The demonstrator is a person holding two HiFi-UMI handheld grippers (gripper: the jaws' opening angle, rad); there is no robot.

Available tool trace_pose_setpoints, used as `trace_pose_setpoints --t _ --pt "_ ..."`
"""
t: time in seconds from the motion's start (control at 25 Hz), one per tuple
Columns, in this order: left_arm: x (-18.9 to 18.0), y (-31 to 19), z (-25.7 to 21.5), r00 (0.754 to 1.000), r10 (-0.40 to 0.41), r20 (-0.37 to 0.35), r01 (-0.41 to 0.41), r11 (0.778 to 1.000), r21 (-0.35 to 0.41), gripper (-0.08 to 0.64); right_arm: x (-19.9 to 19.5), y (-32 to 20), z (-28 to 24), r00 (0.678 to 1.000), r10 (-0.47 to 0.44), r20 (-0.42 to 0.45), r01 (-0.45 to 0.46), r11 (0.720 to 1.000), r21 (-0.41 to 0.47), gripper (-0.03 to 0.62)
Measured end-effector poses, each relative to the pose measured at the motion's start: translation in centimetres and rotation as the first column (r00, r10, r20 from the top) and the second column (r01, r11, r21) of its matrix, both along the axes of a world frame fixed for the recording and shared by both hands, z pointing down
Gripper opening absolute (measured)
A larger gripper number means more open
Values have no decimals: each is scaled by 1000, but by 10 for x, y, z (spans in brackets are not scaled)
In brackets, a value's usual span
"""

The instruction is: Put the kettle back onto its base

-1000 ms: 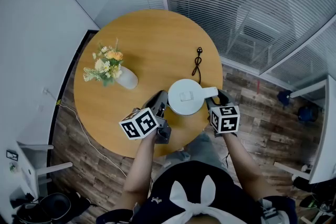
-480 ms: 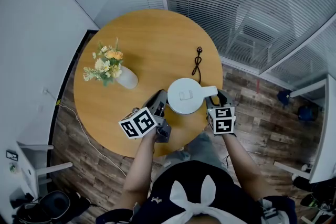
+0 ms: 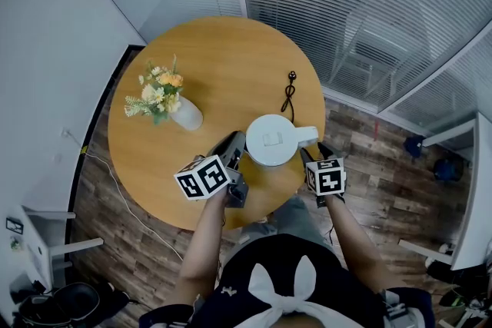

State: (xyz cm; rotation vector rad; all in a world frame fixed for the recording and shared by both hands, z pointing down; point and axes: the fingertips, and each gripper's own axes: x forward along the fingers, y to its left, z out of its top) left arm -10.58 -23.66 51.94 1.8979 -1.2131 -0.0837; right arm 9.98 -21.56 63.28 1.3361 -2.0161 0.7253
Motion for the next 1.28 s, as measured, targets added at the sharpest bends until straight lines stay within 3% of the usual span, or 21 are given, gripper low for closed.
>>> trace_pose_setpoints --t 0.2,0.32,0.48,0.56,0.72,0.88,1.04,1.28 --pt "-4 6 -17 997 10 72 -14 998 60 52 11 10 -28 999 36 40 -38 998 50 206" --pt "-8 10 -32 985 2 174 -24 992 123 52 19 12 -60 995 77 67 -85 989 121 201" --pt "-4 20 -54 948 7 319 -77 975 206 51 21 16 -109 987 117 109 -141 959 244 114" --pt "0 26 -64 935 9 355 -100 966 237 48 14 18 -131 987 89 131 -127 940 315 66" --pt "10 38 -83 914 -8 405 -128 943 306 34 -11 26 -165 986 -20 163 -53 898 436 31" --pt "23 54 -98 912 -7 411 -158 917 366 25 -32 38 -180 979 -85 183 -12 880 475 23" --pt "36 69 -107 894 9 448 -207 895 395 25 -49 50 -192 978 -126 165 26 862 506 21" --pt "51 86 -113 874 18 485 -243 882 405 25 -66 69 -209 971 -177 161 55 820 570 21"
